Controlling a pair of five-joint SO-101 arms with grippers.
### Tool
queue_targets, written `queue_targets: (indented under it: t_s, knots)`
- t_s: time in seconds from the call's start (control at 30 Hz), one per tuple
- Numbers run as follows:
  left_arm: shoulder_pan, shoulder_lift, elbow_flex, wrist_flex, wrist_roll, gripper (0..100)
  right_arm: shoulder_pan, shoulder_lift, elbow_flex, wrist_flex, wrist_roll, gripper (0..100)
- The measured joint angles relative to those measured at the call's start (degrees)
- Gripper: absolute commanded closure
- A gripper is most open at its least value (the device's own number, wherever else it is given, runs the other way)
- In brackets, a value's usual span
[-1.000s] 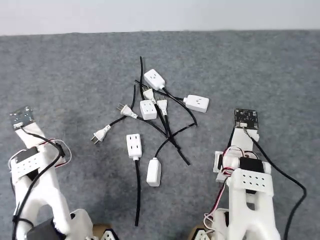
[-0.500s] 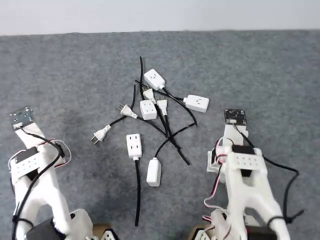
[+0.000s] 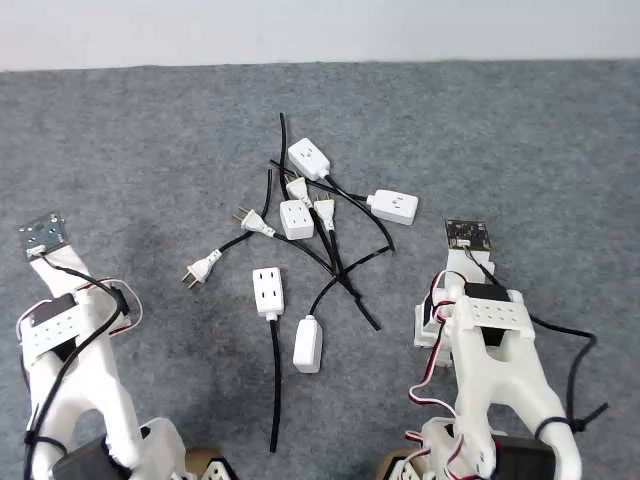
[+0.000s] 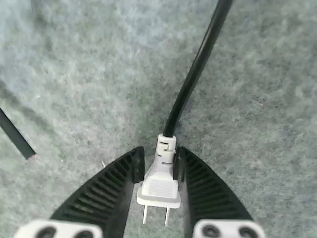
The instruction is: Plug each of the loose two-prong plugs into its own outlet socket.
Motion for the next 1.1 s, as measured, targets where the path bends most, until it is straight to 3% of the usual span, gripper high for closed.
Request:
queue_targets:
  t_s: [0.27,0.47,0.83,0.93,1.0,1.1]
  knots:
    - [0.00,0.00,0.00,0.00,0.00,92,1.85,4.75,-3.16,0.53,0.35,96.1]
    - [0.00,0.00,0.00,0.00,0.00,92,1.85,9.49,-7.47,2.90,1.76,90.0]
    - [0.00,0.00,0.00,0.00,0.00,92,0.26,10.37,-8.18,3.43,4.84,89.0]
    - [0.00,0.00,0.00,0.00,0.00,92,-0.18,10.37,-8.18,3.52,5.19,91.9]
    - [0.00,0.00,0.00,0.00,0.00,92,0.00,10.37,-8.18,3.52,5.19,99.2]
    - [0.53,0.00,0.00,0.00,0.18,92,0.18,10.37,-8.26,3.52,5.19,99.4]
